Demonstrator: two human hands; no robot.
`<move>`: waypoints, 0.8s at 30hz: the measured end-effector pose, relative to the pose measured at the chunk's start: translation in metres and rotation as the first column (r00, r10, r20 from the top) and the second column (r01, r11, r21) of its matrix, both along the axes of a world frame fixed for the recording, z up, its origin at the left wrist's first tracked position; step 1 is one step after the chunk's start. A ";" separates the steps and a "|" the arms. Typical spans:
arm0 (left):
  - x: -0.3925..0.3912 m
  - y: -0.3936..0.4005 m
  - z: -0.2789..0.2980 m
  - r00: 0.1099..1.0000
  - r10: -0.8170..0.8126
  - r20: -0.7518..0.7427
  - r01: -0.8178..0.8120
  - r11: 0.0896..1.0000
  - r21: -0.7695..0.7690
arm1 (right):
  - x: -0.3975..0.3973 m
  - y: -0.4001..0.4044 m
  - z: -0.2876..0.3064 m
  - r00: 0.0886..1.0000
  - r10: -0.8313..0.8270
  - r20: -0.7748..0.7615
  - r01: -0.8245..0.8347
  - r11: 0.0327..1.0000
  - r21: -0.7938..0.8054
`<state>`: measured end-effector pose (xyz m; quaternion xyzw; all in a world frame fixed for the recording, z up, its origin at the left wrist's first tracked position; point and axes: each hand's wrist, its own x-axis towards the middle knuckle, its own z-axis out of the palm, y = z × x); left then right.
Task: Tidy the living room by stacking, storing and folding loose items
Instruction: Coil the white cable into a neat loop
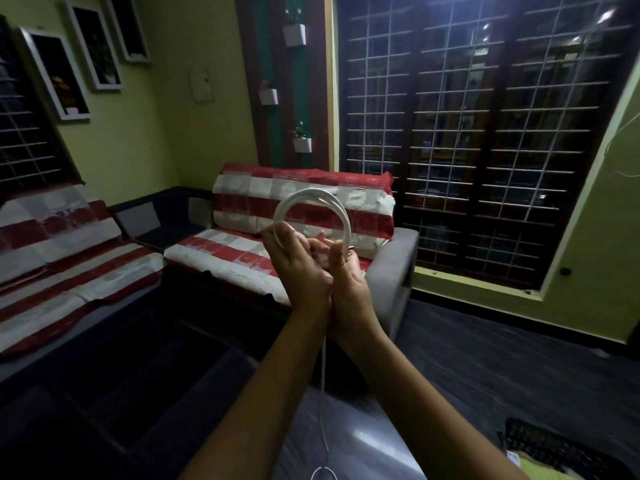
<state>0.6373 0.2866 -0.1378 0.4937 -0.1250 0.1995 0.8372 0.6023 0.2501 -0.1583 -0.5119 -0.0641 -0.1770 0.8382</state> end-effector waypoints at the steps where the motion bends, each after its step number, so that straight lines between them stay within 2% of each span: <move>1: -0.004 -0.001 -0.001 1.000 0.009 -0.009 -0.009 1.000 0.014 | -0.001 0.000 0.001 0.999 -0.028 0.017 0.028 1.000 -0.009; 4: -0.011 0.000 0.004 0.999 -0.038 -0.029 0.038 0.999 -0.021 | -0.005 0.004 0.004 0.990 -0.118 0.078 0.116 0.993 0.031; 7: -0.013 0.000 0.002 0.999 -0.044 -0.017 0.045 0.999 0.026 | -0.002 0.002 0.009 0.954 -0.263 0.143 0.267 0.964 -0.003; 9: -0.013 0.006 -0.007 0.988 -0.121 -0.091 0.131 0.984 0.117 | 0.003 -0.014 0.012 0.914 -0.359 0.187 0.387 0.911 -0.140; 11: -0.011 0.019 -0.012 0.960 -0.213 -0.180 0.253 0.939 0.234 | 0.006 -0.037 0.019 0.901 -0.371 0.224 0.430 0.832 -0.351; 12: -0.007 0.028 -0.012 0.967 -0.193 -0.167 0.237 0.924 0.302 | 0.007 -0.050 0.024 0.912 -0.348 0.216 0.410 0.771 -0.487; 13: -0.004 0.038 -0.009 0.989 -0.118 -0.084 0.141 0.920 0.365 | 0.007 -0.062 0.029 0.931 -0.307 0.199 0.361 0.687 -0.630; 14: -0.001 0.047 -0.002 0.998 -0.009 0.066 -0.021 0.898 0.439 | 0.005 -0.070 0.036 0.952 -0.254 0.171 0.290 0.576 -0.764; 15: 0.002 0.053 0.006 0.971 0.076 0.228 -0.188 0.832 0.522 | 0.004 -0.073 0.042 0.975 -0.178 0.131 0.201 0.465 -0.862; 16: 0.006 0.055 0.014 0.933 0.090 0.349 -0.299 0.732 0.612 | 0.003 -0.071 0.049 0.991 -0.103 0.081 0.113 0.358 -0.927; 17: 0.008 0.053 0.023 0.931 0.016 0.364 -0.290 0.635 0.716 | 0.007 -0.070 0.051 0.998 -0.060 0.007 0.024 0.280 -0.960; 18: 0.010 0.048 0.031 0.961 -0.097 0.259 -0.167 0.543 0.823 | 0.009 -0.065 0.053 0.996 -0.064 -0.065 -0.049 0.229 -0.972; 19: 0.010 0.043 0.039 0.977 -0.206 0.057 0.046 0.462 0.885 | 0.009 -0.057 0.054 0.992 -0.092 -0.082 -0.070 0.126 -0.990; 20: 0.010 0.038 0.041 0.949 -0.279 -0.150 0.257 0.401 0.879 | 0.011 -0.052 0.055 0.988 -0.141 -0.062 -0.075 -0.093 -0.993; 21: 0.011 0.034 0.042 0.902 -0.312 -0.297 0.405 0.378 0.833 | 0.013 -0.049 0.059 0.979 -0.168 -0.115 -0.148 -0.201 -0.968; 22: 0.012 0.031 0.039 0.872 -0.322 -0.368 0.476 0.386 0.790 | 0.010 -0.046 0.067 0.969 -0.195 -0.154 -0.187 -0.164 -0.969; 23: 0.014 0.029 0.036 0.852 -0.328 -0.409 0.518 0.409 0.752 | 0.011 -0.045 0.072 0.963 -0.202 -0.180 -0.220 -0.198 -0.955; 24: 0.015 0.027 0.032 0.841 -0.325 -0.432 0.538 0.431 0.724 | 0.011 -0.044 0.075 0.965 -0.195 -0.175 -0.226 -0.279 -0.933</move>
